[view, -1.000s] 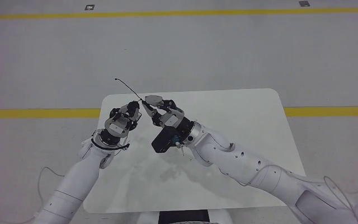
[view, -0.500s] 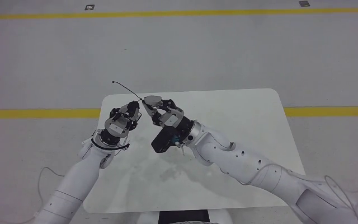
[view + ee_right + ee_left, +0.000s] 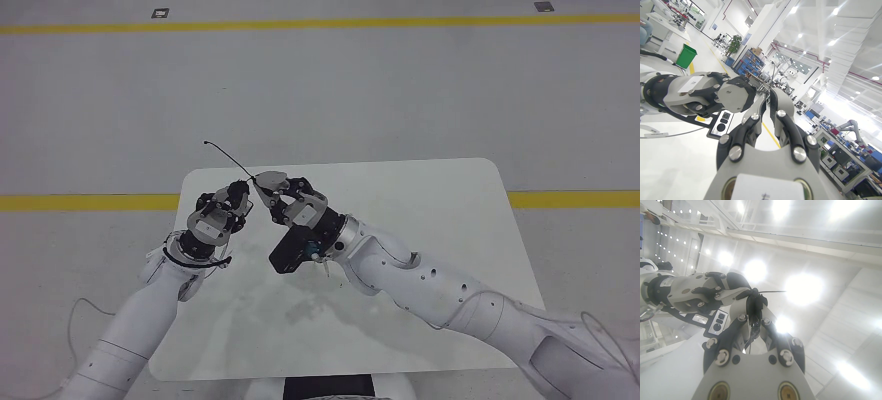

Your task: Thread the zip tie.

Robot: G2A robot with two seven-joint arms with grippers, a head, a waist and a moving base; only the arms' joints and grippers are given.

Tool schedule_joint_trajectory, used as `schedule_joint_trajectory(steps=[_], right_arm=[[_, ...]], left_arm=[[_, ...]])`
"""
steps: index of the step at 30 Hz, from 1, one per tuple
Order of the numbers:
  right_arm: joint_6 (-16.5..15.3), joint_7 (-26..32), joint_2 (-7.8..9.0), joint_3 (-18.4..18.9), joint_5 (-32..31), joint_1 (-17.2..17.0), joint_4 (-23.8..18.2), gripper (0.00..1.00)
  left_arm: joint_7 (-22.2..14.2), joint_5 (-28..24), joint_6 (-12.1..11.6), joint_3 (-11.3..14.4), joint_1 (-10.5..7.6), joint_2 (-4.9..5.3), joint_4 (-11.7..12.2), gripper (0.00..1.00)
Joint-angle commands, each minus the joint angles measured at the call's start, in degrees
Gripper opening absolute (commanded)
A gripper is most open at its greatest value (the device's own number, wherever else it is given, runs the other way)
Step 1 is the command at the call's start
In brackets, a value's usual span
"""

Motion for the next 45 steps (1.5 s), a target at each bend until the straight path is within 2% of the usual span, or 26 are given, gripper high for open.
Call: schedule_joint_trajectory(steps=[1,4,16,38,45], right_arm=[[0.1,0.1,0.04,-0.2,0.0,0.2,0.0,0.08],[0.2,0.4,0.16,-0.6,0.0,0.7,0.0,0.00],[1.2,2.5,0.87,-3.4,0.0,2.2,0.7,0.00],[1.9,11.9,3.17,-8.6,0.0,4.4,3.1,0.00],[1.9,13.6,3.68,-9.2,0.0,4.5,2.8,0.00]], left_arm=[[0.0,0.0,0.0,0.0,0.00,0.00,0.0,0.00],[0.0,0.0,0.0,0.0,0.00,0.00,0.0,0.00],[0.0,0.0,0.0,0.0,0.00,0.00,0.0,0.00],[0.0,0.0,0.0,0.0,0.00,0.00,0.0,0.00],[0.0,0.0,0.0,0.0,0.00,0.00,0.0,0.00]])
